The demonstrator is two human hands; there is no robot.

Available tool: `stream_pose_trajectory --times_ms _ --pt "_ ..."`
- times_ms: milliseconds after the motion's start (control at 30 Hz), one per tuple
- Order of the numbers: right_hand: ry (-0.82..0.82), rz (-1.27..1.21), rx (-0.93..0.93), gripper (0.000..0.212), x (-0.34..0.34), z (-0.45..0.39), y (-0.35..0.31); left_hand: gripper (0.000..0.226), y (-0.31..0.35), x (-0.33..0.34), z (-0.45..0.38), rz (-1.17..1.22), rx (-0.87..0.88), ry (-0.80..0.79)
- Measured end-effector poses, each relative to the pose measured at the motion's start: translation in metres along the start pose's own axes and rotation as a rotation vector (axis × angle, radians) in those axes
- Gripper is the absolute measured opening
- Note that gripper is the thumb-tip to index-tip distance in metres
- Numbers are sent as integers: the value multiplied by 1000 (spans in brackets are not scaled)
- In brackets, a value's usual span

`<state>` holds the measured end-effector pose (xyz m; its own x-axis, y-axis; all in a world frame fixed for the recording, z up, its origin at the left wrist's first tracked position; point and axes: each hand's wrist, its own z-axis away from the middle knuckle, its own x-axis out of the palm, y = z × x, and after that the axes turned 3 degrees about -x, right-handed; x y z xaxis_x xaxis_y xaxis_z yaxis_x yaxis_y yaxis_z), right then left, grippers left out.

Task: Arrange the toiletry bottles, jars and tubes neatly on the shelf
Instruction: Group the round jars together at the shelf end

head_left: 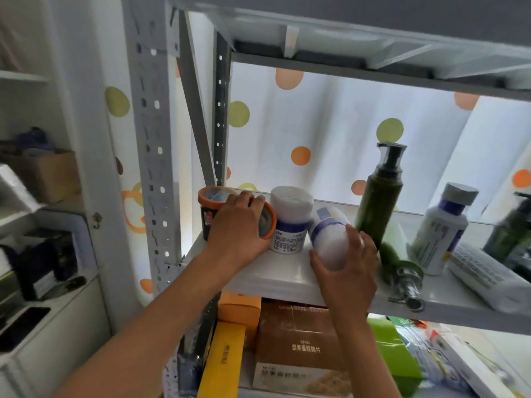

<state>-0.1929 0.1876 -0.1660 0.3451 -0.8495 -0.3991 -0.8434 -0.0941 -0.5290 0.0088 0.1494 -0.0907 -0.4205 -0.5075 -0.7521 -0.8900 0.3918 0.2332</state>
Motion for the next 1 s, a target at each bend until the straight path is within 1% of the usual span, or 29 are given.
stream_pose_trajectory --times_ms 67,267,367,467,567,633,733,800,867,900,1000 --pt "3 -2 4 81 0 0 0 72 3 -11 -11 -8 34 -63" --pt "-23 -2 25 81 1 -1 0 66 5 -33 -40 -20 33 -284" --pt "0 -15 40 81 0 -3 -6 65 5 -39 -48 -38 42 -340" --pt "59 -19 -22 81 -6 -13 -15 64 5 -40 -54 -34 56 -382" --pt "122 -96 -57 80 -17 -33 -28 60 4 -39 -61 -39 66 -434" --pt "79 -126 -71 74 -22 -50 -35 58 3 -38 -67 -74 88 -491" --pt "-96 -22 -75 52 -21 -68 -39 56 3 -41 -77 -86 96 -599" --pt "-169 13 -80 47 -17 -75 -36 56 4 -43 -82 -94 102 -647" --pt "-210 36 -70 47 -15 -77 -34 58 2 -43 -87 -86 97 -665" --pt "-211 76 -69 46 -13 -77 -33 59 1 -42 -88 -63 91 -676" --pt "-93 291 -188 44 -8 -74 -32 58 -11 -37 -93 85 53 -731"
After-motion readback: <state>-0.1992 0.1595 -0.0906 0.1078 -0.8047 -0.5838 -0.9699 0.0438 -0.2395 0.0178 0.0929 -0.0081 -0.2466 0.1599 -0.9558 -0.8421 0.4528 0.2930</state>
